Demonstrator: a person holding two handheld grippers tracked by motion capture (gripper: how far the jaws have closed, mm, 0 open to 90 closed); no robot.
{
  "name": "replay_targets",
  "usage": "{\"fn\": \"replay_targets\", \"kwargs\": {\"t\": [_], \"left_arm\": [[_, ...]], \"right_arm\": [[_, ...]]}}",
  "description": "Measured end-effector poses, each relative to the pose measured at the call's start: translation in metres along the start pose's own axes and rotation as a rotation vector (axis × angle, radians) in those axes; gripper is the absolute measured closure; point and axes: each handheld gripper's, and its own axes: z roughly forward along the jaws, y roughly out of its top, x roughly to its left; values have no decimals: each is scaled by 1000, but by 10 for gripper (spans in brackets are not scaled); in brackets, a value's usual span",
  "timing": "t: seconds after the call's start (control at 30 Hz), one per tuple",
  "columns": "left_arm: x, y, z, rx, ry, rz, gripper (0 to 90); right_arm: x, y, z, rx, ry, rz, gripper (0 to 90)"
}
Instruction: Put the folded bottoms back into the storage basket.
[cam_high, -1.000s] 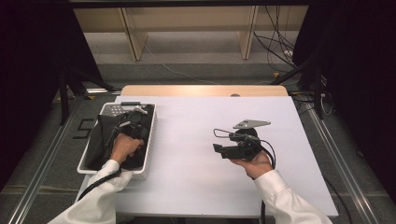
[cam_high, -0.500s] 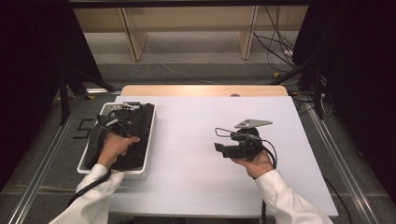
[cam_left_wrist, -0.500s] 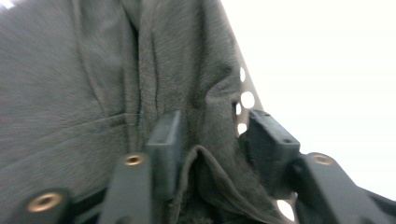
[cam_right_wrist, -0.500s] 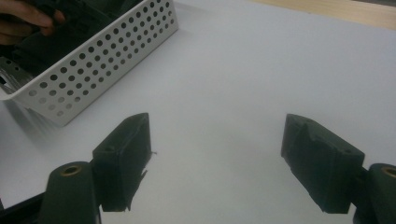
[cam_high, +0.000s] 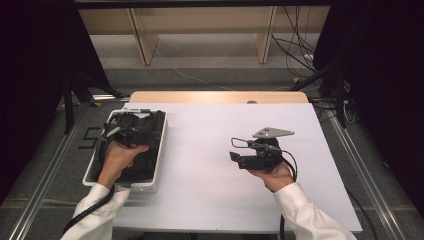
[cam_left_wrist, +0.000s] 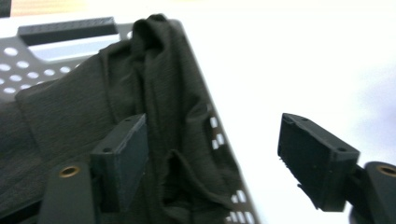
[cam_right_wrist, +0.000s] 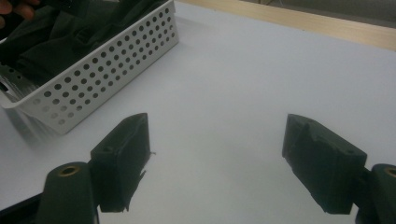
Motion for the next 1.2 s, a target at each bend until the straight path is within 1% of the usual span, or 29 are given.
{"fn": "replay_targets", "kwargs": {"t": [0.07, 0.13, 0.17, 0.23, 0.33, 0.37, 0.4, 0.5, 0.57, 0.63, 0.7, 0.8, 0.93, 1.07, 1.1, 1.2], "left_arm": [[-5, -3, -2, -31, -29, -8, 220], [-10, -8, 0, -44, -53, 3, 202], [-12, -10, 1, -43, -59, 12, 194], [-17, -14, 2, -59, -68, 16, 181], [-23, -20, 1, -83, -97, 24, 168], [-26, -23, 1, -85, -107, 29, 163], [-28, -25, 0, -88, -117, 43, 157], [-37, -31, -4, -122, -131, 69, 154], [-42, -34, -8, -145, -144, 78, 153], [-46, -37, -12, -163, -159, 79, 153], [-50, -40, -14, -171, -175, 81, 153], [-57, -46, -15, -181, -185, 106, 151], [-66, -50, -16, -182, -205, 121, 151], [-75, -55, -19, -197, -225, 145, 151], [-77, -57, -20, -203, -229, 149, 151], [-81, -61, -22, -216, -245, 163, 151]], "right_arm": [[1, 0, -1, -12, -2, -1, 240], [1, 0, -2, -24, -1, -1, 241], [1, 0, -2, -25, -3, -2, 240], [1, -1, -3, -33, -3, -3, 240], [2, -1, -4, -49, -2, -2, 240], [2, -1, -4, -56, -1, -3, 240], [3, -2, -4, -61, 1, -5, 239], [5, -3, -4, -70, 1, -8, 233], [7, -4, -5, -82, 0, -16, 229], [8, -5, -7, -95, 0, -23, 222], [10, -6, -8, -108, 7, -22, 218], [12, -9, -11, -120, 13, -24, 212], [13, -15, -15, -133, 23, -25, 211], [14, -21, -20, -140, 28, -22, 211], [14, -22, -21, -144, 28, -28, 211], [15, -26, -23, -142, 27, -26, 211]]}}
